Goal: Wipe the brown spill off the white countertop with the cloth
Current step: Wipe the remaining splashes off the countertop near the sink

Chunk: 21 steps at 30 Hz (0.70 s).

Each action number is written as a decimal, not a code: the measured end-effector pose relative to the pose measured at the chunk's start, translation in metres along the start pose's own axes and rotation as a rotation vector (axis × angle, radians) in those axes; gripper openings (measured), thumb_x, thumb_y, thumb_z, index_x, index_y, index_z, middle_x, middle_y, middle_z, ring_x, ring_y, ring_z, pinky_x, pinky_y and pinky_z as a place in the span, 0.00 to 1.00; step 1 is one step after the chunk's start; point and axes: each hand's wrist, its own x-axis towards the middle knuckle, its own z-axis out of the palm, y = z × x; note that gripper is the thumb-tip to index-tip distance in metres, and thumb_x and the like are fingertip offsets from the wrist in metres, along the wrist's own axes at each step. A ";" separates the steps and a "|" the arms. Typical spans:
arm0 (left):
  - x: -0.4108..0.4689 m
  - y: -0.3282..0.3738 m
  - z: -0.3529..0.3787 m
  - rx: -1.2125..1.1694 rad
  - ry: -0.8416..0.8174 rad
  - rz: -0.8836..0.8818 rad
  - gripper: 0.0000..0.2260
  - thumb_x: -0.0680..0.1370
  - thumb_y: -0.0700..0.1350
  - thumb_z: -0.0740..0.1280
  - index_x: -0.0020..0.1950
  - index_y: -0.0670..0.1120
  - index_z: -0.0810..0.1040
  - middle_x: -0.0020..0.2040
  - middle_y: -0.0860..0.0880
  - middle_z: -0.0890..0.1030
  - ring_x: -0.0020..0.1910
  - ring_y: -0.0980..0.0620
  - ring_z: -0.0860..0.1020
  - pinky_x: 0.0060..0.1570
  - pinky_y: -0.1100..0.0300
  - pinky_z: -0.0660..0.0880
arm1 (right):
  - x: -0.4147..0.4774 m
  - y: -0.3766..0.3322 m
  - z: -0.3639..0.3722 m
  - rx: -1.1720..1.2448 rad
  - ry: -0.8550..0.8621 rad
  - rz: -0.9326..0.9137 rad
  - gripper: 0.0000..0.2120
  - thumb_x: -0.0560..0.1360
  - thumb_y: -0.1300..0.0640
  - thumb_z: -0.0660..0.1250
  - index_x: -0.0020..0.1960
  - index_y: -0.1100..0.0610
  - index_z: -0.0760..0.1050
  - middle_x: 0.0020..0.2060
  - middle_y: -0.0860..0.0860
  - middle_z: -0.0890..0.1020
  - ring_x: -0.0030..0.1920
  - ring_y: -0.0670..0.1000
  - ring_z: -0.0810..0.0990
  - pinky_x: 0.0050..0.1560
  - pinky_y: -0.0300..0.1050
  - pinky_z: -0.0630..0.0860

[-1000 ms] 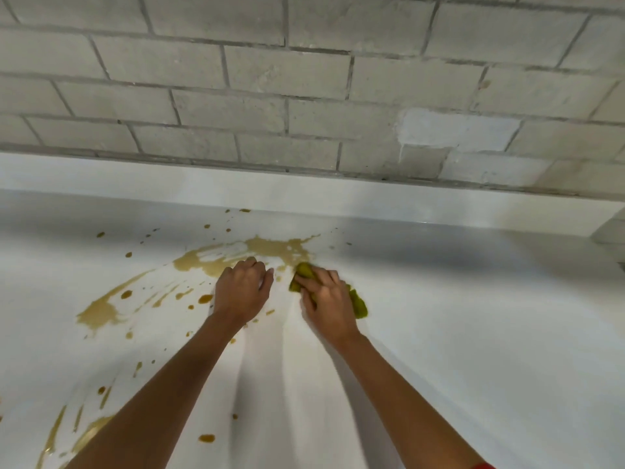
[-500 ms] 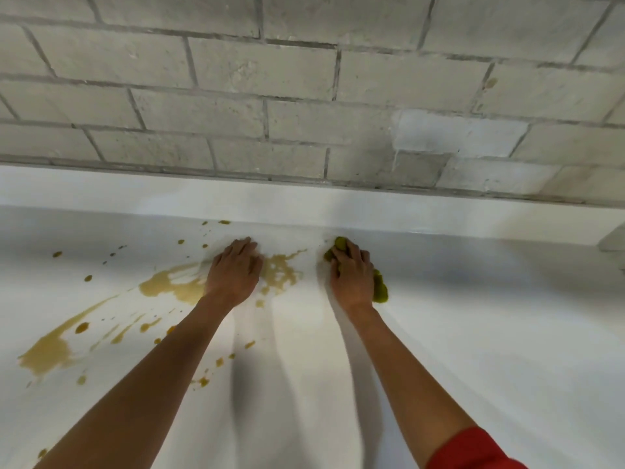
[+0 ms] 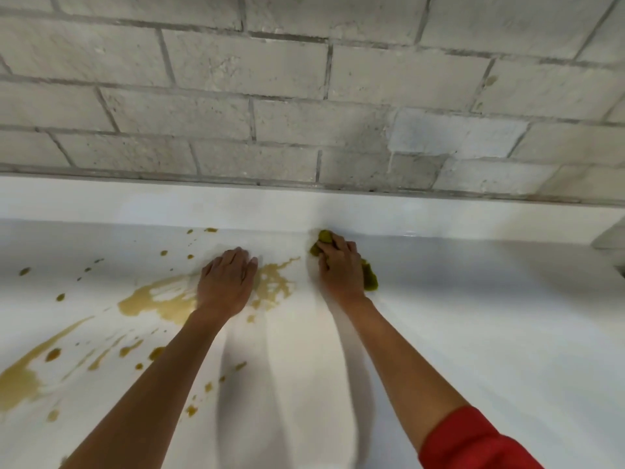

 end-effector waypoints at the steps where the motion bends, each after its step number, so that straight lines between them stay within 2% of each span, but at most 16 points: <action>1: -0.001 0.000 0.000 0.003 -0.006 -0.005 0.17 0.81 0.52 0.53 0.63 0.45 0.72 0.63 0.45 0.76 0.62 0.43 0.73 0.62 0.50 0.66 | 0.000 -0.008 0.004 0.011 -0.015 -0.022 0.16 0.77 0.60 0.58 0.63 0.56 0.74 0.68 0.55 0.70 0.63 0.59 0.68 0.62 0.51 0.66; 5: 0.000 -0.001 -0.002 0.039 -0.019 -0.007 0.17 0.81 0.53 0.52 0.64 0.47 0.71 0.64 0.47 0.75 0.62 0.44 0.73 0.62 0.51 0.66 | -0.023 -0.032 0.006 0.122 -0.087 -0.267 0.15 0.77 0.55 0.60 0.63 0.52 0.75 0.68 0.51 0.71 0.65 0.55 0.69 0.65 0.48 0.65; 8: -0.001 0.000 0.000 0.037 -0.023 -0.012 0.18 0.81 0.52 0.53 0.66 0.47 0.70 0.65 0.47 0.74 0.62 0.44 0.73 0.62 0.51 0.66 | -0.043 -0.018 -0.004 0.163 -0.134 -0.411 0.14 0.76 0.55 0.62 0.61 0.50 0.77 0.66 0.50 0.74 0.63 0.55 0.71 0.64 0.47 0.68; 10: 0.000 -0.001 -0.001 0.039 -0.016 -0.009 0.17 0.81 0.52 0.53 0.66 0.47 0.70 0.64 0.47 0.75 0.62 0.44 0.73 0.62 0.51 0.66 | -0.039 -0.006 -0.008 0.146 -0.100 -0.340 0.14 0.76 0.56 0.62 0.60 0.51 0.78 0.66 0.50 0.74 0.63 0.55 0.72 0.63 0.47 0.69; 13: 0.001 -0.002 -0.001 0.019 -0.030 -0.013 0.18 0.81 0.52 0.52 0.67 0.47 0.69 0.66 0.47 0.74 0.63 0.44 0.72 0.63 0.51 0.65 | -0.016 -0.001 -0.003 0.074 -0.010 -0.099 0.15 0.76 0.58 0.60 0.61 0.53 0.76 0.66 0.52 0.73 0.63 0.56 0.70 0.63 0.49 0.67; 15: 0.001 -0.003 -0.001 0.009 -0.036 -0.012 0.18 0.81 0.51 0.52 0.68 0.47 0.69 0.66 0.47 0.73 0.64 0.45 0.72 0.64 0.52 0.64 | 0.000 -0.010 0.003 0.010 0.019 -0.010 0.15 0.77 0.59 0.57 0.62 0.54 0.75 0.67 0.52 0.72 0.63 0.57 0.69 0.62 0.50 0.68; 18: 0.002 -0.002 -0.004 0.005 -0.052 -0.016 0.18 0.81 0.50 0.52 0.69 0.48 0.68 0.68 0.48 0.72 0.65 0.46 0.70 0.65 0.53 0.62 | 0.011 -0.032 0.014 0.032 0.002 -0.046 0.16 0.77 0.60 0.57 0.62 0.56 0.74 0.67 0.54 0.72 0.63 0.58 0.69 0.63 0.51 0.68; 21: 0.004 -0.004 -0.005 0.036 -0.050 -0.004 0.18 0.81 0.48 0.52 0.70 0.49 0.66 0.69 0.50 0.70 0.67 0.48 0.69 0.66 0.55 0.61 | -0.005 -0.047 0.016 0.142 -0.065 -0.263 0.14 0.76 0.59 0.61 0.61 0.55 0.77 0.66 0.53 0.74 0.62 0.58 0.71 0.63 0.51 0.68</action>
